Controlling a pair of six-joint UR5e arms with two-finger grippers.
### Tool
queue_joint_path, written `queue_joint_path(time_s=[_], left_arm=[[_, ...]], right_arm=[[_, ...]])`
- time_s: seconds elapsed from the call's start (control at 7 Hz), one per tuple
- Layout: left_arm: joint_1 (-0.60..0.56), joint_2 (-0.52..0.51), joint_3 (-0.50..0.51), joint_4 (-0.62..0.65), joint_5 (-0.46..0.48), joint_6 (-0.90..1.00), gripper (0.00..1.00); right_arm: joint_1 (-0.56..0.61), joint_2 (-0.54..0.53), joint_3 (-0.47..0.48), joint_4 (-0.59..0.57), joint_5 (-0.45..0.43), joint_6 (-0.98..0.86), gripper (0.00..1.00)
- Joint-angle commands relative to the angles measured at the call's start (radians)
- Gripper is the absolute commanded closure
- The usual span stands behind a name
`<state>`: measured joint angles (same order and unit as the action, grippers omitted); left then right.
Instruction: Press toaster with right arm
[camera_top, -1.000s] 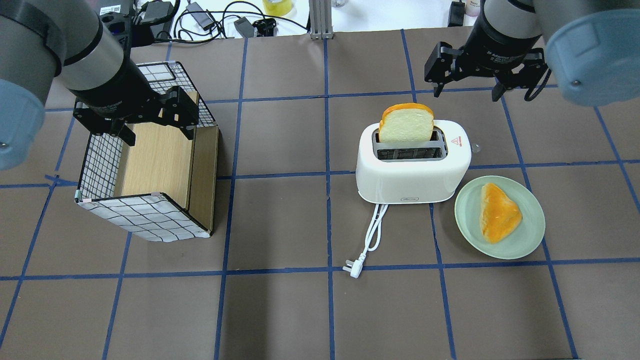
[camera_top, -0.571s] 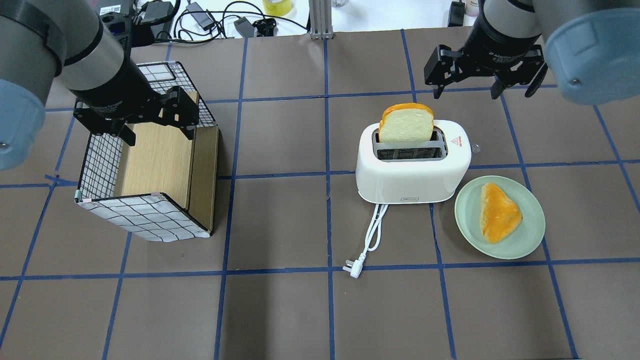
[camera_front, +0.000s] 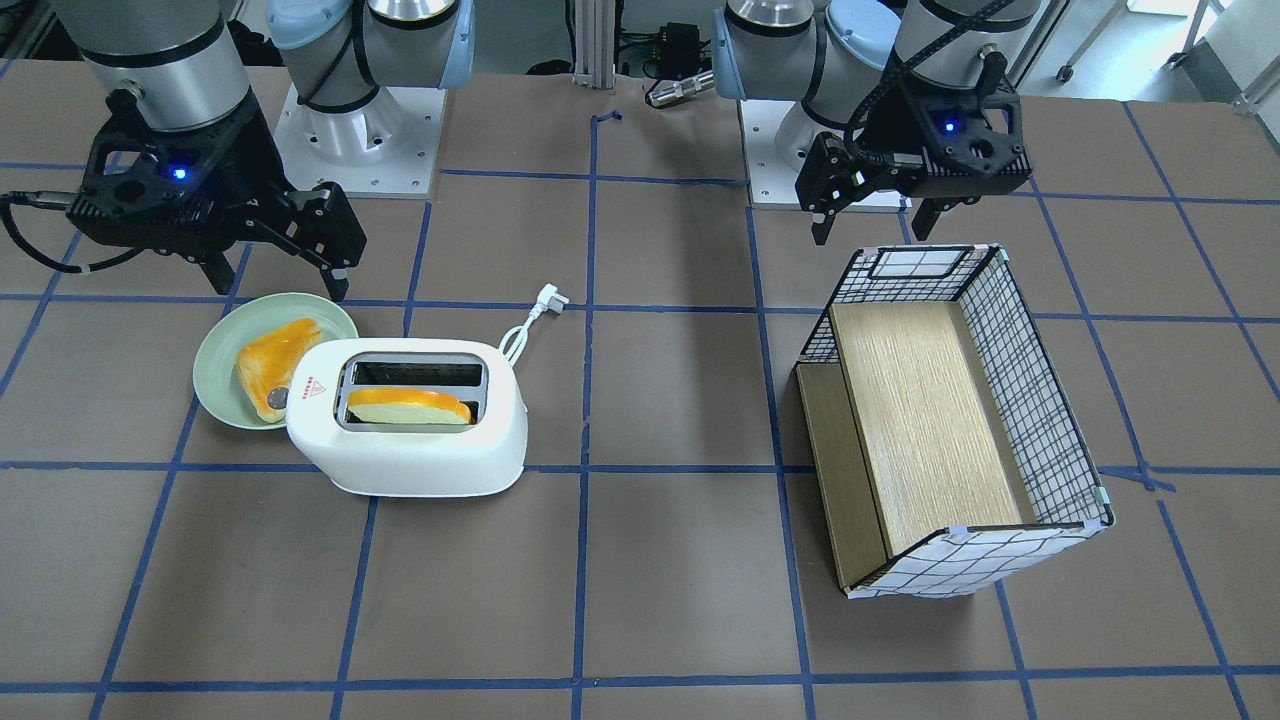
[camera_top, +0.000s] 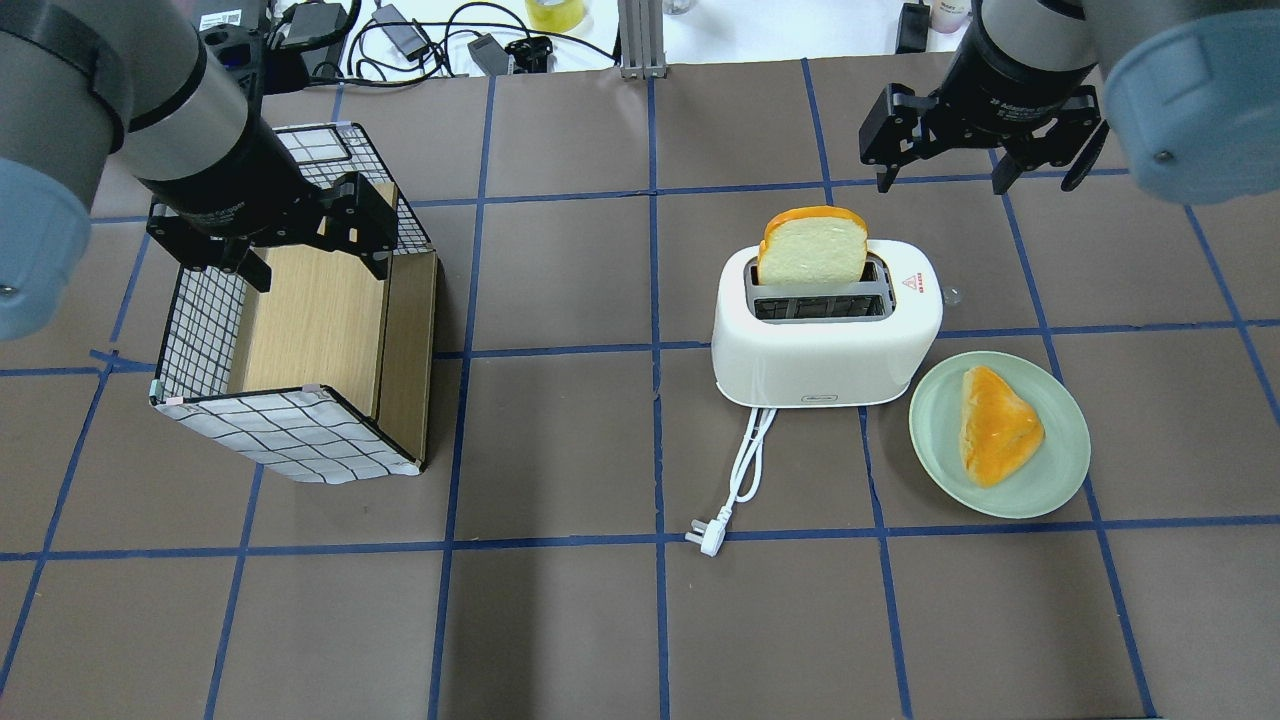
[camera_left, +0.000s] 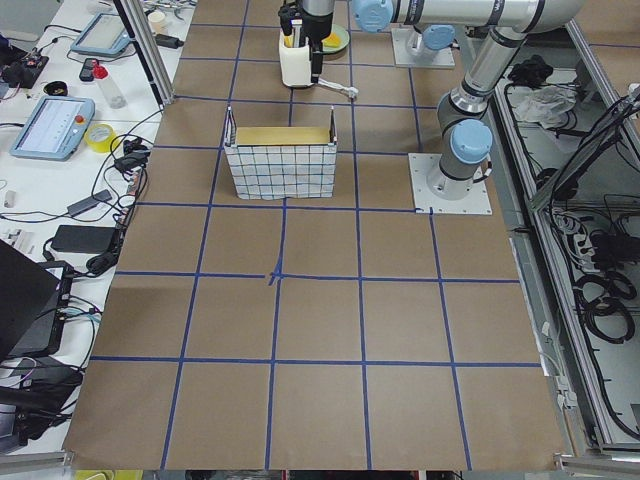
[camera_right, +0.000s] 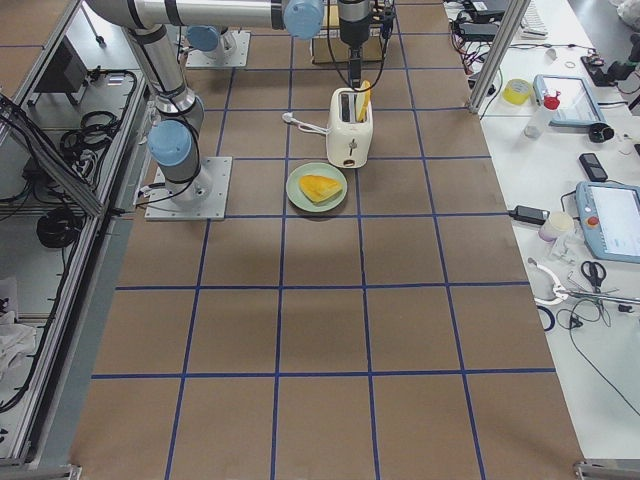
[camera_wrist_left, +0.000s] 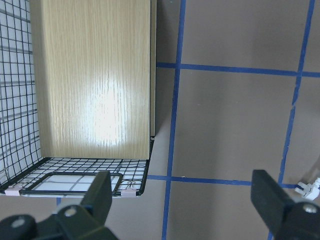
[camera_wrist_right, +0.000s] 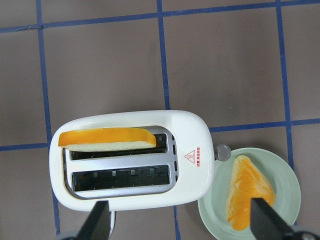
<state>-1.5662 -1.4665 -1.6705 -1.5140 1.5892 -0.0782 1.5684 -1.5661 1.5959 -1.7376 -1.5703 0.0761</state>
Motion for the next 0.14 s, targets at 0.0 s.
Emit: queue_joint_path(time_s=[0.0], left_arm=[[0.0, 0.0, 0.0, 0.0, -0.002, 0.0, 0.0]], right_arm=[[-0.001, 0.0, 0.001, 0.003, -0.002, 0.001, 0.0]])
